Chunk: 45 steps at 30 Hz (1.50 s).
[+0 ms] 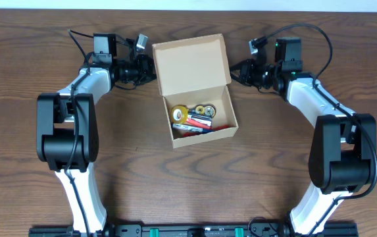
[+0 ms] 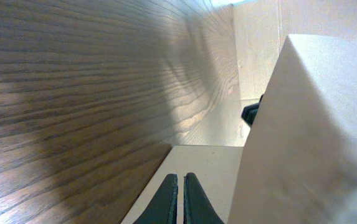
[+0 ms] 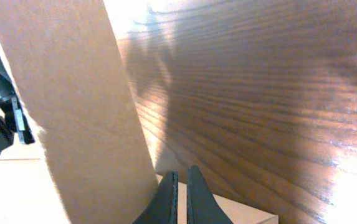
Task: Pack container
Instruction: 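Swing the lid down over the box with both grippers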
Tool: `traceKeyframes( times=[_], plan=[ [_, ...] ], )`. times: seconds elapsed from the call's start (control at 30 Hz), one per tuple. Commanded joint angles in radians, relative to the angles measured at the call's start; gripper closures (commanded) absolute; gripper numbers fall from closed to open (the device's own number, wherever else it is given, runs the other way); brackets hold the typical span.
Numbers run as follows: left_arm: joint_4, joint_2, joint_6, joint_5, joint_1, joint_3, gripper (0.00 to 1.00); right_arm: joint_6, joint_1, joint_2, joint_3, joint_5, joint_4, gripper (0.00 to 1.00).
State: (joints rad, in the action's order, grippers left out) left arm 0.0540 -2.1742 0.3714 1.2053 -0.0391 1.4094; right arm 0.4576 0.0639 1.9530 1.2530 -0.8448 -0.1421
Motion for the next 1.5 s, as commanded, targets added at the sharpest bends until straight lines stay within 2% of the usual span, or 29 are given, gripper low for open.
traceKeyframes(
  times=[0.0, 0.37, 0.67, 0.83, 1.03, 1.17, 1.27, 1.37, 1.47],
  plan=[
    [0.001, -0.001, 0.011, 0.024, -0.008, 0.022, 0.94, -0.051, -0.005, -0.033, 0.048, -0.019, -0.025, 0.99],
    [0.009, 0.085, 0.01, -0.007, -0.008, 0.023, 0.94, -0.063, -0.006, -0.033, 0.062, -0.017, -0.038, 0.99],
    [0.165, 0.174, -0.093, -0.071, -0.012, 0.023, 0.94, -0.071, -0.003, -0.033, 0.072, -0.03, -0.05, 0.99],
    [0.281, 0.243, -0.189, -0.152, -0.046, 0.023, 0.94, -0.09, -0.004, -0.039, 0.077, -0.035, -0.073, 0.99],
    [0.311, 0.285, -0.192, -0.152, -0.1, 0.023, 0.94, -0.109, -0.005, -0.058, 0.077, -0.035, -0.089, 0.99],
    [0.396, 0.307, -0.222, -0.183, -0.147, 0.023, 0.94, -0.137, -0.014, -0.077, 0.077, -0.027, -0.117, 0.99],
    [0.549, 0.335, -0.321, -0.3, -0.182, 0.023, 0.94, -0.174, -0.032, -0.095, 0.077, 0.035, -0.185, 0.99],
    [0.724, 0.382, -0.441, -0.517, -0.225, 0.023, 0.94, -0.23, -0.058, -0.109, 0.077, 0.166, -0.287, 0.99],
    [0.808, 0.433, -0.493, -0.656, -0.259, 0.023, 0.94, -0.286, -0.081, -0.123, 0.077, 0.296, -0.383, 0.99]
  ],
)
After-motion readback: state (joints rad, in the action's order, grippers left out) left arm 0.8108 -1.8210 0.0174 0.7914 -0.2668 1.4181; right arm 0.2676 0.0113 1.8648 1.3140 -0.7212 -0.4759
